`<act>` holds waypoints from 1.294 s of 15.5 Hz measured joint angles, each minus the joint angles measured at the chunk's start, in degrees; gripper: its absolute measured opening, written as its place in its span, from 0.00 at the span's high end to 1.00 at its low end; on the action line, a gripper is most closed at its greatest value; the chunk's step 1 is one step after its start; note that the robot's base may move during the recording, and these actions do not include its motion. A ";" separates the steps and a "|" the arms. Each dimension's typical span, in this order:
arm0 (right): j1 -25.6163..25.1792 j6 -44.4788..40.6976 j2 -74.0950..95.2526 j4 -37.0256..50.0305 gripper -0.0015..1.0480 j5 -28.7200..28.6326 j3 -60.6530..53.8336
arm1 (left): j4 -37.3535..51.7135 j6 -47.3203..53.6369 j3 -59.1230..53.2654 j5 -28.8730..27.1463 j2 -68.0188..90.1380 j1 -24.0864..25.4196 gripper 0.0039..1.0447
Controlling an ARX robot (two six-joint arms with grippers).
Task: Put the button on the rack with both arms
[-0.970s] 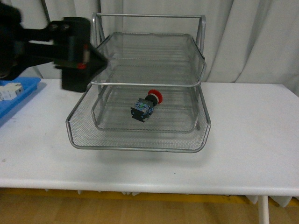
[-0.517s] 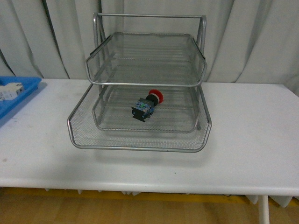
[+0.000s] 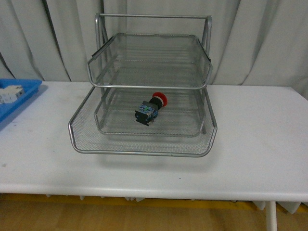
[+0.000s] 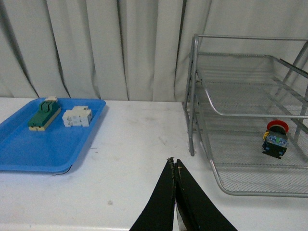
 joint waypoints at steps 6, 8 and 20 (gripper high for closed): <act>0.00 0.00 0.00 -0.02 0.06 0.02 0.00 | -6.23 -0.02 -2.93 0.07 -9.88 0.00 0.99; 0.00 0.00 0.00 0.00 0.06 0.00 0.00 | -9.53 -0.02 -2.93 0.09 -13.68 0.00 0.99; 0.00 0.00 0.00 0.00 0.06 0.00 0.00 | -29.35 -0.04 -2.89 0.15 -32.41 0.00 0.99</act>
